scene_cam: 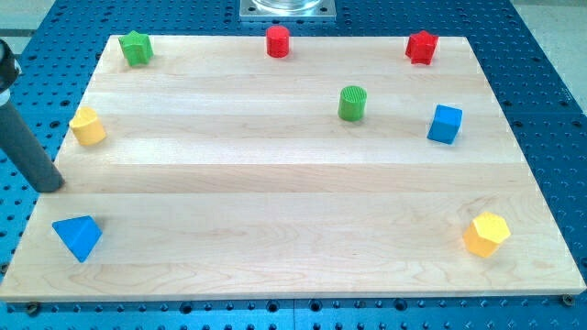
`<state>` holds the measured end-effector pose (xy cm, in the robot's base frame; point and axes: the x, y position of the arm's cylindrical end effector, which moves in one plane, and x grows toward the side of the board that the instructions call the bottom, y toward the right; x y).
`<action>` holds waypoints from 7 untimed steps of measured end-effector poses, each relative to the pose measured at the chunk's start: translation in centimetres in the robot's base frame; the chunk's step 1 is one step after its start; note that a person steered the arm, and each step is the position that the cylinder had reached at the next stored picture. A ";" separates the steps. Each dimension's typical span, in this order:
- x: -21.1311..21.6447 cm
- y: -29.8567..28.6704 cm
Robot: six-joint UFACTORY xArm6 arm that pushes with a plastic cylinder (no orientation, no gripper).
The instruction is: Slide the green circle to the left
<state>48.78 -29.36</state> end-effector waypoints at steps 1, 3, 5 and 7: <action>0.0 0.0; 0.5 -0.5; -0.6 6.6; -4.9 26.9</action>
<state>43.86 -2.50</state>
